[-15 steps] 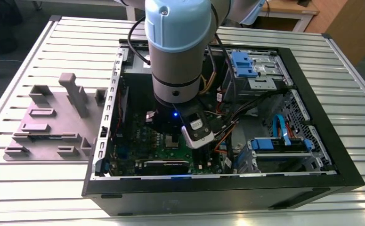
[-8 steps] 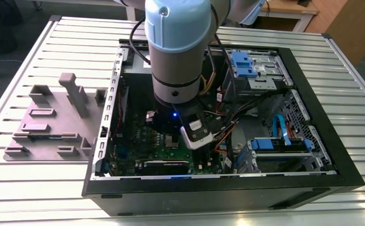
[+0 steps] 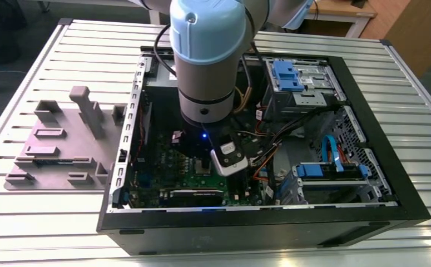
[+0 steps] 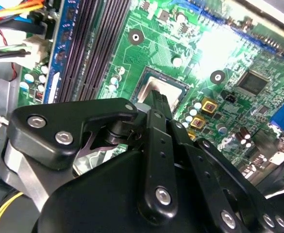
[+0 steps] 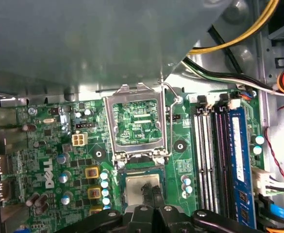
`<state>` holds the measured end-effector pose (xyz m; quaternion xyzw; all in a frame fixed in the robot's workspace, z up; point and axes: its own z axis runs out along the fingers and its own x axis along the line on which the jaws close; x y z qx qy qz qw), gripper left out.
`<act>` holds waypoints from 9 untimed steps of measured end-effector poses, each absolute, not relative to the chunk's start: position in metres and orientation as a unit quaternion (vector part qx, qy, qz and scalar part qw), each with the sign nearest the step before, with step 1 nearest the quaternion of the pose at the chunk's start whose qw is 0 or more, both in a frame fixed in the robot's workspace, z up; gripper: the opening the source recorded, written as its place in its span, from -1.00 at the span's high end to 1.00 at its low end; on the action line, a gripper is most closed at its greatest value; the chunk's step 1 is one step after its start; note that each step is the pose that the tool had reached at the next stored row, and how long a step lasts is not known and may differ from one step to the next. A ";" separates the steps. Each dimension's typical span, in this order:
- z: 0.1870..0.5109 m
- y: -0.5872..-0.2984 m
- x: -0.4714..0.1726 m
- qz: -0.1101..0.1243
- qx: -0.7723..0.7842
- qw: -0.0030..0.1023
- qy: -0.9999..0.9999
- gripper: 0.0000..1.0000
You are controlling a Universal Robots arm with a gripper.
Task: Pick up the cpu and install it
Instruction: 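Place the cpu into insertion slot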
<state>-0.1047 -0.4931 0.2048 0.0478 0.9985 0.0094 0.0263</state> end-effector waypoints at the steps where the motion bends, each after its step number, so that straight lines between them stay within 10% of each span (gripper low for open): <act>1: 0.204 -0.493 -0.106 0.009 0.048 0.026 0.998 0.79; 9: 0.198 -0.493 -0.110 0.009 0.049 0.027 0.998 0.79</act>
